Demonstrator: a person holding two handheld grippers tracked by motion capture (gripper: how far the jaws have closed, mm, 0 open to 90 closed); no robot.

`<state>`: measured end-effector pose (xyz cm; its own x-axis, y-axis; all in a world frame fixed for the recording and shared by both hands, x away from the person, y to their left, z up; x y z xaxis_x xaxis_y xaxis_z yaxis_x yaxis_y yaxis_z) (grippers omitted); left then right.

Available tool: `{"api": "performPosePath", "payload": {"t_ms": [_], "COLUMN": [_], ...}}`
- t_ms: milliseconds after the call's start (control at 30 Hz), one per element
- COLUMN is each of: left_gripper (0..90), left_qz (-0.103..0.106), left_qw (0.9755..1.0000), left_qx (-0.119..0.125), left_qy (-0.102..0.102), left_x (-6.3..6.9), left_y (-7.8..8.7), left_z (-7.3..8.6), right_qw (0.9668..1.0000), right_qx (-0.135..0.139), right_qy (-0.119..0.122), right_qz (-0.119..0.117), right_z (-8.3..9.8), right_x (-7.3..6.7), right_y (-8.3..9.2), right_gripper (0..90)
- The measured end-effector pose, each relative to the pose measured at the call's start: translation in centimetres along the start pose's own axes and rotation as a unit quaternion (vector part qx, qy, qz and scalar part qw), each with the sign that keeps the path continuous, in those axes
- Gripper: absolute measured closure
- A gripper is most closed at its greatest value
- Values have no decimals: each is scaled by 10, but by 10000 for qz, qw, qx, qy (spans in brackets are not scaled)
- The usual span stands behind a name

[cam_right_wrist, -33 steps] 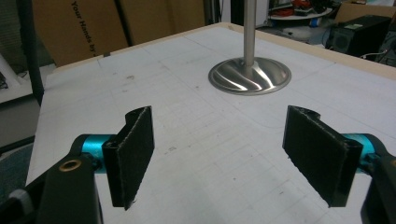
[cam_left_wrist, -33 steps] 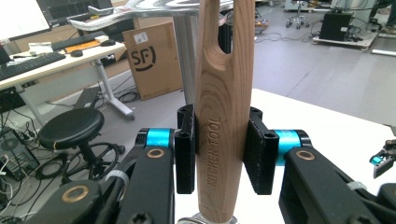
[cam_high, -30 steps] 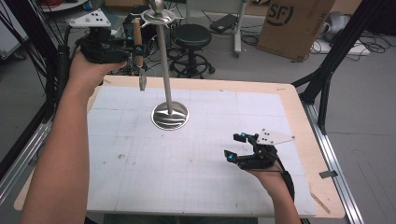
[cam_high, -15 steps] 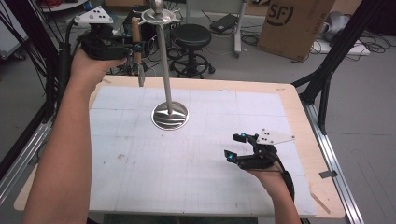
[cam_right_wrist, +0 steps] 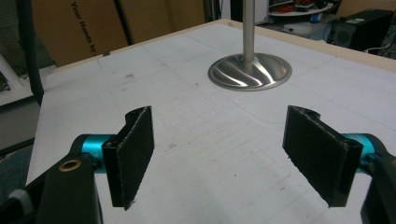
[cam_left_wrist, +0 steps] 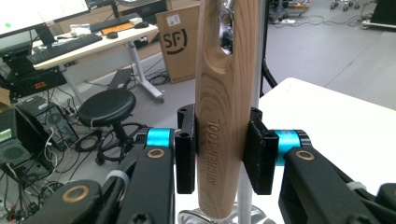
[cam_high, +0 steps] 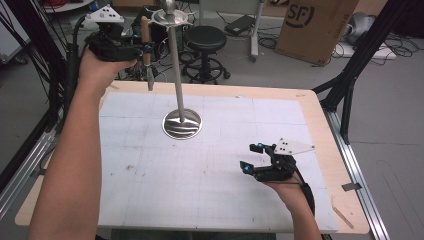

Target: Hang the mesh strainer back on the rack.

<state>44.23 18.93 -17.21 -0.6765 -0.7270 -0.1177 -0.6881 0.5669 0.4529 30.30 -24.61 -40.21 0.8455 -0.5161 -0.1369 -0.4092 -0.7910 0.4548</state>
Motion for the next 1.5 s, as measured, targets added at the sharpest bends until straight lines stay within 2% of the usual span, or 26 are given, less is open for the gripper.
{"api": "performPosePath", "payload": {"t_ms": [100,500,533,567,633,800,1000,1133,1300,1500], "left_gripper": [687,680,667,616,560,531,455,424,384,342], "left_qz": [18,25,-5,-39,-16,-2,6,40,112,26], "left_qw": [10000,10000,10000,10000,9999,9996,9995,9995,9997,9996], "left_qx": [-31,-54,-45,-50,-84,-198,-159,-84,-54,40], "left_qy": [-45,34,40,76,138,224,264,293,209,269], "left_x": [1,3,3,2,1,0,-1,0,6,11], "left_y": [-3,-8,-8,-8,-7,-5,2,7,11,23], "left_z": [-1,0,1,1,4,14,22,25,28,25], "right_qw": [10000,10000,10000,10000,10000,10000,10000,10000,10000,10000], "right_qx": [-7,-9,-6,-9,-16,1,31,8,37,5], "right_qy": [-10,-7,-10,-18,-30,-30,-31,-51,-22,-8], "right_qz": [-2,0,3,3,-23,-14,-24,-32,-20,-24], "right_z": [0,1,1,1,1,1,1,1,1,1], "right_x": [0,0,0,0,-1,-1,-1,-1,-1,-1], "right_y": [0,0,0,0,0,1,2,1,2,1], "right_gripper": [242,242,242,242,242,242,242,242,242,242]}}
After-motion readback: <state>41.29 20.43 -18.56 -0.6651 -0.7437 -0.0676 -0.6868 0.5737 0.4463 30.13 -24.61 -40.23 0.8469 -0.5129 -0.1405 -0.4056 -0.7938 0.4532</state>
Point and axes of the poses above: each handheld gripper's, and its own axes: y roughly backward along the jaws, z roughly out of its underside, x roughly to its right, the point moved 1 cm from there along -y, roughly forward along the jaws, and after that the axes turned 9 degrees about -x, right-handed, at the moved point
